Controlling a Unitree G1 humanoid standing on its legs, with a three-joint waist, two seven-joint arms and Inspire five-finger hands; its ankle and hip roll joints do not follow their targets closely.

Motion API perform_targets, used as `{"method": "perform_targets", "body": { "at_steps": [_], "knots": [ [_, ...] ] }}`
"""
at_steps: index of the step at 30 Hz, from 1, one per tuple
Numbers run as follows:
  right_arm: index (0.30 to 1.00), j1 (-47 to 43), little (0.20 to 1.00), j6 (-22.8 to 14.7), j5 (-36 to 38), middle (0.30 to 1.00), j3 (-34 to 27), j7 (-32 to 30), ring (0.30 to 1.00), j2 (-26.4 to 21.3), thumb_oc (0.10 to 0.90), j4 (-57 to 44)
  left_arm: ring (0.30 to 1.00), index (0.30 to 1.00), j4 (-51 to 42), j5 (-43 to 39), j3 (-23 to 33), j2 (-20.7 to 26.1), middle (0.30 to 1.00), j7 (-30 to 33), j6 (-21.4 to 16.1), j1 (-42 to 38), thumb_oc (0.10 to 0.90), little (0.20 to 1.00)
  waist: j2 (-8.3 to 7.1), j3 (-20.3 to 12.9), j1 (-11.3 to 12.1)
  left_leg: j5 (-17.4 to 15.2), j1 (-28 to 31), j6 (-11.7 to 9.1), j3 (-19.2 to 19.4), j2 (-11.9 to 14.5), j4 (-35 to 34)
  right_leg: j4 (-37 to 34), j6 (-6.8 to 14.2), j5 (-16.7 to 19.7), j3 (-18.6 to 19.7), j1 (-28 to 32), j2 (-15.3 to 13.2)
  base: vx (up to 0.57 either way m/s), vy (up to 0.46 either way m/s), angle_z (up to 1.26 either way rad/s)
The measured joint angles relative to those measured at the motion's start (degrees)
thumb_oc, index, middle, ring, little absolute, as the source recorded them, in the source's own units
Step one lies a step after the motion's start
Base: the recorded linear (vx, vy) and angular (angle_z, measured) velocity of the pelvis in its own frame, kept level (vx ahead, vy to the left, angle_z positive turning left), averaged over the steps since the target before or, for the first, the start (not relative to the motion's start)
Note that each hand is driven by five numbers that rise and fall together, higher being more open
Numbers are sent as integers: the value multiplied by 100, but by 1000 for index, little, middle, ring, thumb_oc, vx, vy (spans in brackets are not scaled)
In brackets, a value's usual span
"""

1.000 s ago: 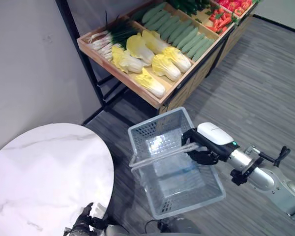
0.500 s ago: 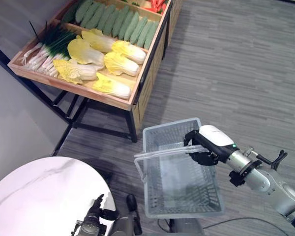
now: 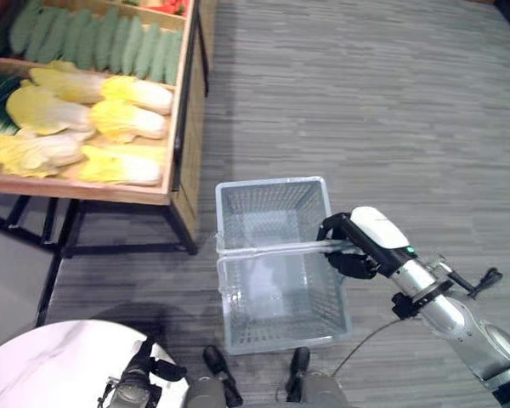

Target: Get the vegetables into the basket

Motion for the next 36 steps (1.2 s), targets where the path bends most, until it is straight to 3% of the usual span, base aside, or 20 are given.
{"method": "perform_targets", "body": {
  "at_steps": [3,7,10,11,12,13,14,17,18,20,21,25,27,29,31,36],
  "knots": [
    [300,581,300,93,-43,300,-413,-18,300,-2,400,272,1000,1000,-88,1,-10,-121,1000,-74,-18,25,900,1000,60,-43,-72,43,-11,-65,-17,206,106,-188,-75,29,71,89,189,30,-220,-13],
    [300,883,300,160,-60,300,-454,-33,300,131,400,766,1000,1000,-190,-3,-12,-189,1000,-111,-35,26,900,1000,100,-71,-180,112,-95,-183,-238,527,362,-188,-263,-47,90,128,438,30,-286,-4],
    [300,902,300,187,-170,300,-449,-51,300,340,400,1248,1000,1000,-182,-16,11,-178,1000,-114,-28,37,900,1000,75,-77,-121,118,-365,-270,-618,837,1138,-191,-486,-77,185,158,558,-25,-120,-17],
    [300,903,300,196,-169,300,-450,-58,300,339,400,1339,1000,1000,-187,-41,60,-193,1000,-112,-54,51,900,1000,89,-77,-48,166,-463,-360,-898,925,1412,-183,-563,-36,275,154,599,-51,-12,-37],
    [300,896,300,190,-168,300,-450,-168,300,380,400,1572,1000,1000,-240,-73,54,-240,1000,-93,-128,27,900,1000,73,-67,-46,58,-749,-793,-1807,856,1626,-185,-599,-20,348,119,604,44,44,-35],
    [300,829,300,184,-165,300,-456,-291,300,519,400,1860,1000,1000,-239,-73,41,-300,1000,-90,-141,13,900,1000,81,-75,-32,-88,-741,-985,-2470,597,1203,-188,-599,-24,408,75,587,66,56,-25],
    [300,771,300,250,-170,300,-460,-346,300,606,400,2065,1000,1000,-242,-74,9,-365,1000,-90,-151,6,900,1000,143,-87,-29,-64,-704,-967,-2668,475,765,-188,-563,-48,448,15,613,103,113,-21],
    [300,815,300,332,-157,300,-519,-487,300,1006,400,2662,1000,1000,-131,-127,-10,-532,1000,-84,-125,15,900,1000,322,-94,-31,78,-673,-763,-2479,352,228,-192,-534,-33,542,-46,765,81,101,-31],
    [300,860,300,426,-153,300,-536,-576,300,1137,400,2785,1000,1000,-117,-126,-12,-538,1000,-89,-130,39,900,1000,352,-102,-73,281,-655,-536,-2437,354,174,-194,-522,-31,556,-56,803,131,197,-20],
    [300,929,300,418,-153,300,-528,-645,300,1261,400,3043,1000,1000,14,-124,-37,-522,1000,-83,-117,-89,900,1000,288,-76,-115,303,-576,-454,-2321,168,63,-193,-431,-30,613,-65,629,121,218,-11],
    [300,783,300,407,-141,300,-537,-725,300,1517,400,3649,1000,1000,-27,-120,-169,-494,1000,-90,-111,-51,900,1000,229,-107,-147,344,-453,-329,-2227,-10,-152,-184,-316,17,685,-70,476,82,161,-16],
    [300,392,300,534,89,300,-339,-762,300,1975,400,4752,1000,1000,-34,-116,-227,-397,1000,-93,-121,-63,900,1000,208,-121,-74,281,-354,-78,-2032,-314,-232,-186,-210,81,880,-92,211,58,78,-15],
    [300,232,300,535,243,300,-177,-769,300,2145,400,5087,1000,1000,-53,-118,-218,-182,1000,-83,-126,-75,900,1000,202,-131,-29,250,-348,-31,-2015,-399,-233,-187,-183,85,892,-95,120,88,81,-4],
    [300,-288,300,512,503,300,-148,-851,300,2380,400,6209,1000,1000,-48,-123,-224,-61,1000,-77,-125,-86,900,1000,161,-156,46,234,-292,-33,-2027,-394,-237,-187,-180,84,889,-37,121,50,27,2],
    [300,-310,300,609,536,300,-146,-854,300,2408,400,6398,1000,1000,-49,-123,-227,-84,1000,-83,-125,-95,900,1000,161,-160,117,232,-290,-37,-2026,-392,-237,-187,-163,71,892,-37,136,19,-2,0],
    [300,-451,300,563,1326,300,-235,-952,300,3067,400,7888,1000,1000,246,-136,-231,-252,1000,-92,-76,16,900,1000,44,-438,113,217,-243,-75,-2099,-325,-264,-191,-134,-1,849,39,179,23,4,4]
  ]
}}
